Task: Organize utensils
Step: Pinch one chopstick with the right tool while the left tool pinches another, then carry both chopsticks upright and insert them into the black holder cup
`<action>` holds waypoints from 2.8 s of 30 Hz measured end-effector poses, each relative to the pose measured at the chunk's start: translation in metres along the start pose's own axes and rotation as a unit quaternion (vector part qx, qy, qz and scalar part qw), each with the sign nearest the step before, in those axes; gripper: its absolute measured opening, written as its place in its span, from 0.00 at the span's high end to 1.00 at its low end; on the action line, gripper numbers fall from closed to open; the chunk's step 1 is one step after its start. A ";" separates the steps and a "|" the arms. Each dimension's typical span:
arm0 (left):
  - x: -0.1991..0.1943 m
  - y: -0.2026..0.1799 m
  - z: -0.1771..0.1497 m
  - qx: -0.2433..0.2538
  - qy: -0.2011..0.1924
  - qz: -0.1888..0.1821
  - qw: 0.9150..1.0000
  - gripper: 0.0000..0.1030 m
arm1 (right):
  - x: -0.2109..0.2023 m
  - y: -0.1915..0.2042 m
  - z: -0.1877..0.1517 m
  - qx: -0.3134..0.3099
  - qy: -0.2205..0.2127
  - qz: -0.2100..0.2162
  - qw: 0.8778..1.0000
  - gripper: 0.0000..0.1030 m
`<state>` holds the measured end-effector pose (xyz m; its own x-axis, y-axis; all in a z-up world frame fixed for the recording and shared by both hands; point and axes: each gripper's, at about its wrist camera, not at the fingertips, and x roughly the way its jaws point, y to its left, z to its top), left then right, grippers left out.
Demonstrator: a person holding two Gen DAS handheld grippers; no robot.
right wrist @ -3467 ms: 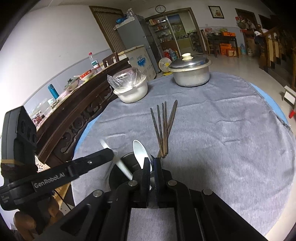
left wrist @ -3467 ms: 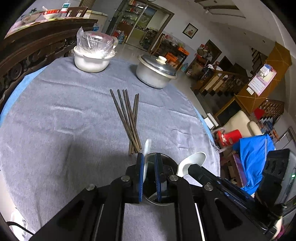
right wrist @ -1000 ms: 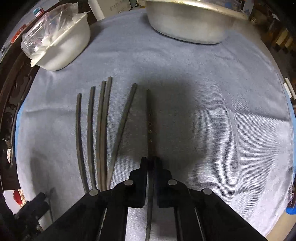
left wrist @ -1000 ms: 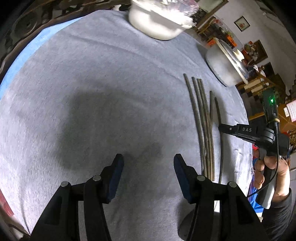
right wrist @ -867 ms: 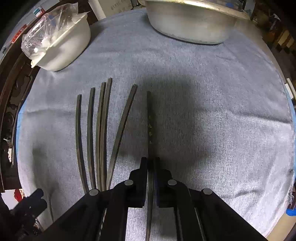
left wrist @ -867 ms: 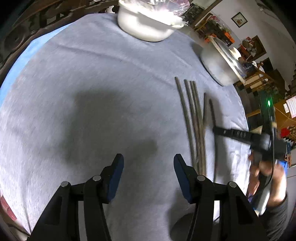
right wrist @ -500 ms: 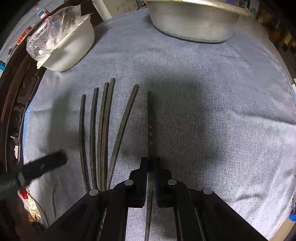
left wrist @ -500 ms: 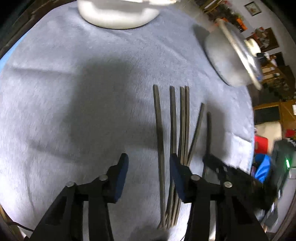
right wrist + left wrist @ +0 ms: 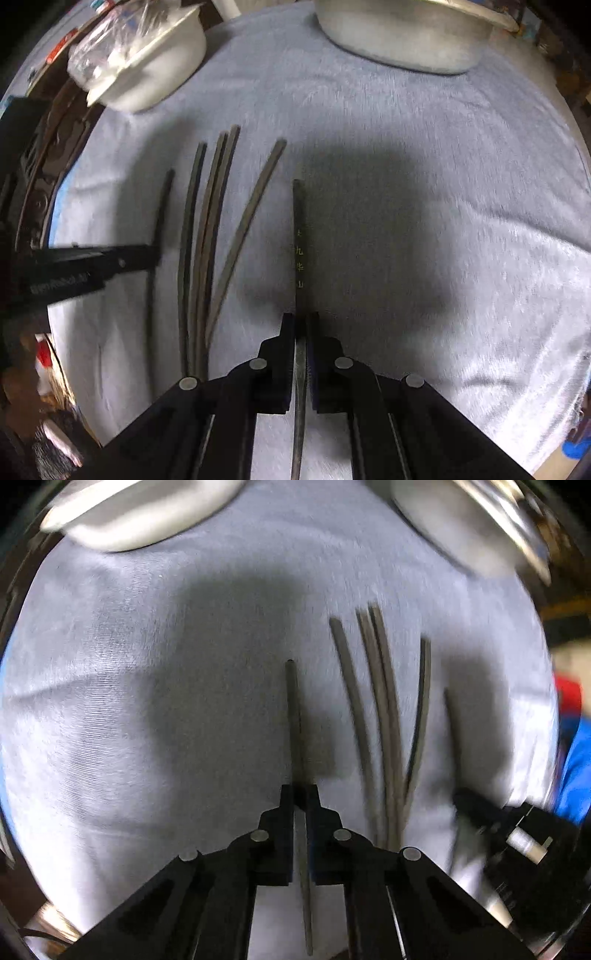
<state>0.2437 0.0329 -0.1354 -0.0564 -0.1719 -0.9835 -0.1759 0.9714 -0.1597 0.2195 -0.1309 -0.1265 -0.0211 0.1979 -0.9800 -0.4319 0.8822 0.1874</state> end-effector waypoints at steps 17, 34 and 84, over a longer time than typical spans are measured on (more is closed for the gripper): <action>0.010 -0.017 -0.012 0.070 0.029 0.066 0.995 0.93 | -0.003 0.010 0.015 -0.006 0.059 -0.040 0.997 0.90; -0.029 0.061 -0.114 -0.025 -0.042 -0.021 0.999 0.95 | -0.063 0.002 -0.072 0.052 -0.046 -0.016 0.997 0.93; -0.168 0.016 -0.313 -0.106 -0.504 -0.103 0.851 0.95 | -0.183 0.091 -0.209 0.083 -0.444 0.015 0.892 0.93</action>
<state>-0.0575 0.0263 0.0536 0.8504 -0.0038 -0.5261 -0.2584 0.8681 -0.4239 -0.0041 -0.1762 0.0559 0.7229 0.4188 -0.5495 -0.3029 0.9070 0.2927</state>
